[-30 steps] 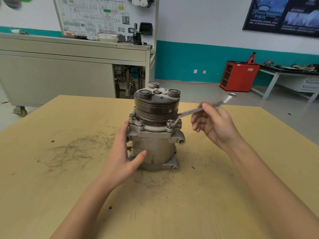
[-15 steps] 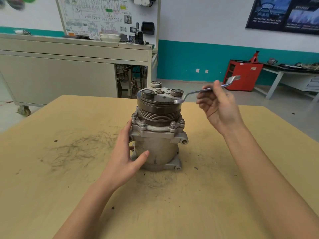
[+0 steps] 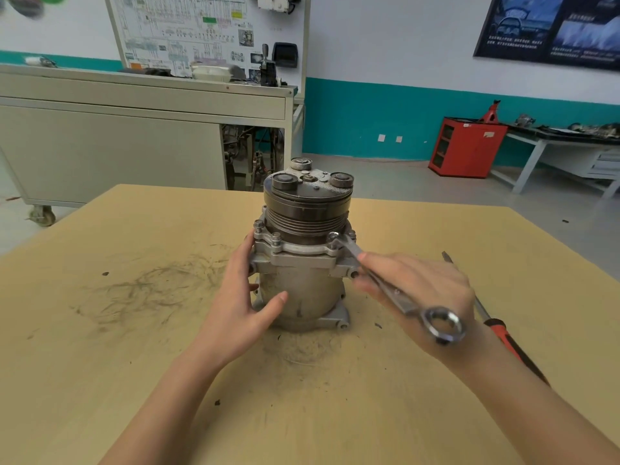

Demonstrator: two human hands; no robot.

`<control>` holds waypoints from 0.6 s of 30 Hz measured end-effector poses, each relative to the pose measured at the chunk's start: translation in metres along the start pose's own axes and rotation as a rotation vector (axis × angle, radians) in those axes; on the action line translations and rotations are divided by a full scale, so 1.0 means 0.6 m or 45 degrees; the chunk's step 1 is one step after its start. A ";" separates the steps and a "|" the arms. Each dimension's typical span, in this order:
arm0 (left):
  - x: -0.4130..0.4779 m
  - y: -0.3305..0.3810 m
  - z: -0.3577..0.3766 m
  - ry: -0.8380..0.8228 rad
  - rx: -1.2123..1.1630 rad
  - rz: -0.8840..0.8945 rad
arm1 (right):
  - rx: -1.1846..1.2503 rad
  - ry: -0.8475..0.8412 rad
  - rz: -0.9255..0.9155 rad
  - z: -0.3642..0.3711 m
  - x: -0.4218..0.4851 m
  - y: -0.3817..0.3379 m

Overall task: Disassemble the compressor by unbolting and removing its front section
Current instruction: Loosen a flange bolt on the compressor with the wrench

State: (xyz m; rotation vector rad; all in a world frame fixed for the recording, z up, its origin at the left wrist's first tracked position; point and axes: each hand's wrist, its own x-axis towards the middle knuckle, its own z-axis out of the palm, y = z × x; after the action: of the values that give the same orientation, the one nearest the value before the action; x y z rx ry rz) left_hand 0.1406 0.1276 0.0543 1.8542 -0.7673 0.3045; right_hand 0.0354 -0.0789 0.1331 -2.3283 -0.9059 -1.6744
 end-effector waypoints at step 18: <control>-0.001 -0.007 0.000 0.012 0.054 -0.003 | 2.033 -0.305 1.657 0.101 0.038 0.172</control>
State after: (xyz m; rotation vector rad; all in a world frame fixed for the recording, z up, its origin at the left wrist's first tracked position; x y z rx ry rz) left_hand 0.1429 0.1287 0.0510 1.8919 -0.7578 0.3300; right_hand 0.1452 -0.1271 0.1543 -1.2075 -0.2354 0.0625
